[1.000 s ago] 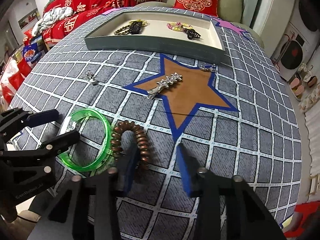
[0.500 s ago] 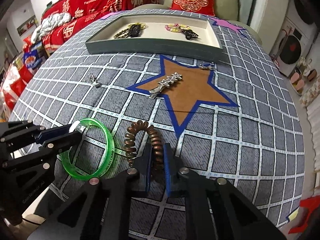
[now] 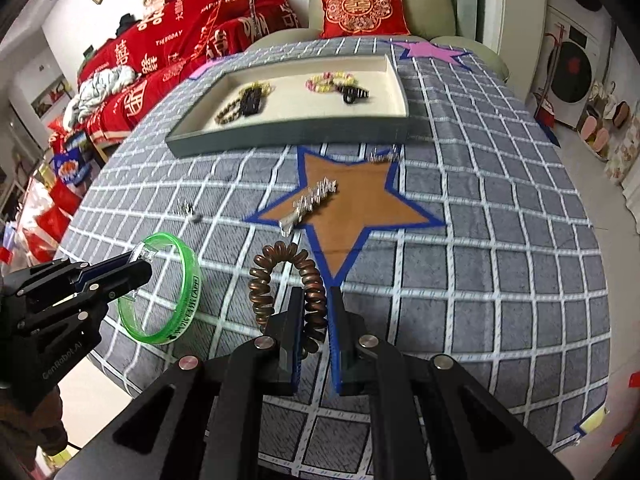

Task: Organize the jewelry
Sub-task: 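Grasp the green bangle with the left tool while the right tool grasps the brown coil hair tie, then carry both items into the tray and open both tools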

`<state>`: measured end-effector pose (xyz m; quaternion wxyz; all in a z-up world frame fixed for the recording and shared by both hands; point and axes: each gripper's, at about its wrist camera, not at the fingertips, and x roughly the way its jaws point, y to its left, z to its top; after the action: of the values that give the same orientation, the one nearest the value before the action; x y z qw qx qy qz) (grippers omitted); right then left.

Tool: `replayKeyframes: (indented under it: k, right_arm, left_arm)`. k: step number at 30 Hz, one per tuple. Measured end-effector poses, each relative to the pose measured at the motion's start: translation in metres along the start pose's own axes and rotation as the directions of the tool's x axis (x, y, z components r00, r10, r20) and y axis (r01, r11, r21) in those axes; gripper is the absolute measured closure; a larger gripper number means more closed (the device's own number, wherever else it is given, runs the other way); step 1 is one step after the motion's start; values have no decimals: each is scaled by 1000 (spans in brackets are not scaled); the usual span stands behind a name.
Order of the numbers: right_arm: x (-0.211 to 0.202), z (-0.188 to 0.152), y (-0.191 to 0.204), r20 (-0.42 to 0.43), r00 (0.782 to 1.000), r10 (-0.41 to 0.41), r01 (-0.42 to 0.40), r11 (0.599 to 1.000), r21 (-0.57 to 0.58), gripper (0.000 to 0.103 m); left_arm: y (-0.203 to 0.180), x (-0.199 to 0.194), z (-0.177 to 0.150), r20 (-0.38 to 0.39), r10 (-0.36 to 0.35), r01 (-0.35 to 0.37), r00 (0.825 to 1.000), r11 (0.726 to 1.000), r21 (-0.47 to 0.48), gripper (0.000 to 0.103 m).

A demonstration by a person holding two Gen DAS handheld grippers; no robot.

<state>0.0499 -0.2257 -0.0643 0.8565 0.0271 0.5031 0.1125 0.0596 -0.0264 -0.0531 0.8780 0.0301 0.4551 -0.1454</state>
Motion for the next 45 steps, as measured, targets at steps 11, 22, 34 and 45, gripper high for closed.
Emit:
replayKeyframes:
  k: [11,22,34,45]
  right_arm:
    - [-14,59,-8,67,998,-2,2,1000,-6,91]
    - [11,133,-17,75,997,5,-6,1000,3,91]
    - [88,206,-19,18,1000,12,-13,999,36,91]
    - [147,216,-24,-49,998,24,-21,998,62,91]
  left_arm:
    - [27,-7,50,69,44,-43,997,999,-23,85]
    - [65,22,120,81,74,-69,994,995,-68,85]
    - [89,104,178,-2,113,-112,994,983,-143,85]
    - [92,155,186,-63,147,-154,987,979,-131,85]
